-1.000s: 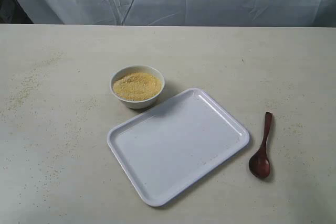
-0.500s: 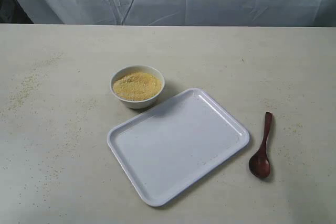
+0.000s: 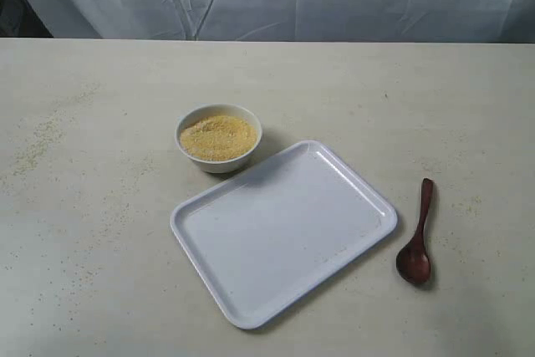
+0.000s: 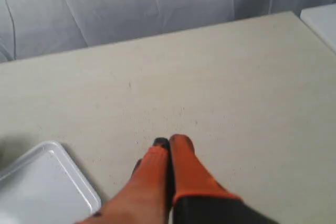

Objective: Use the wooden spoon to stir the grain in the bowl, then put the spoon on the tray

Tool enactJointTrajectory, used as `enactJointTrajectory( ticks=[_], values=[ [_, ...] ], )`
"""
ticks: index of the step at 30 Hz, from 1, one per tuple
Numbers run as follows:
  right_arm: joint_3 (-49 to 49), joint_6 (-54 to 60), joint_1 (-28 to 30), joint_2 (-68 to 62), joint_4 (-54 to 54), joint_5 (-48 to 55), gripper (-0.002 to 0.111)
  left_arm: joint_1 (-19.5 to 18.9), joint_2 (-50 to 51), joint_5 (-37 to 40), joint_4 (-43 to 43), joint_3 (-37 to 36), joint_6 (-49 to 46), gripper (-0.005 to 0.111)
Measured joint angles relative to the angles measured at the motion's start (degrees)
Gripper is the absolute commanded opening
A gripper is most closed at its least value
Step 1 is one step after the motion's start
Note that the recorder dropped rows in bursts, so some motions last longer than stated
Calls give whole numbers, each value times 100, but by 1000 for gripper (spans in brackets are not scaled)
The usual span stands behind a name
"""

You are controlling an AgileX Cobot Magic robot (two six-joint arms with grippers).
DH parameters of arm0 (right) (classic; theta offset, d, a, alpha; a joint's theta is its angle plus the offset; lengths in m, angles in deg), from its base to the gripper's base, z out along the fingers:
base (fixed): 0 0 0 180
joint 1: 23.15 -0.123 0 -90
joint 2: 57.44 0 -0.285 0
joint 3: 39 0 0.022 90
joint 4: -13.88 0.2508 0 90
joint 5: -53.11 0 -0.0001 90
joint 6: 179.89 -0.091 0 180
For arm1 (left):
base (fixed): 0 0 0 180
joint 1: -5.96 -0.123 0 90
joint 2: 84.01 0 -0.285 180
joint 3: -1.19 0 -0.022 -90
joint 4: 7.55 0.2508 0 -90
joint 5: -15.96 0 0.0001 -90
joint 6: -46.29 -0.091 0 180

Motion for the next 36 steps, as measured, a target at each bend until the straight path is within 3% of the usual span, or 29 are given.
enactJointTrajectory(
  ticks=[8,13,15,19,22,23,26,28,36],
  values=[
    [-97,-22,0,-1965,457,280,-1,0,0,0,0,0,0,0],
    [722,-22,0,-3472,667,555,-1,0,0,0,0,0,0,0],
    [1184,98,-190,-4069,848,644,-1,0,0,0,0,0,0,0],
    [1565,119,-1091,-4868,807,461,-1,0,0,0,0,0,0,0],
    [1575,-608,-1366,-5501,510,96,0,0,0,0,0,0,0,0],
    [1575,-745,-1364,-5616,482,14,4,0,0,0,0,0,0,0],
    [1578,-1264,-1402,-6115,428,-250,32,0,0,0,0,0,0,0],
    [1578,-1363,-1406,-6301,411,-359,40,0,0,0,0,0,0,0],
    [1578,-2398,-1520,-6949,-90,-716,39,0,0,0,0,0,0,0]
  ],
)
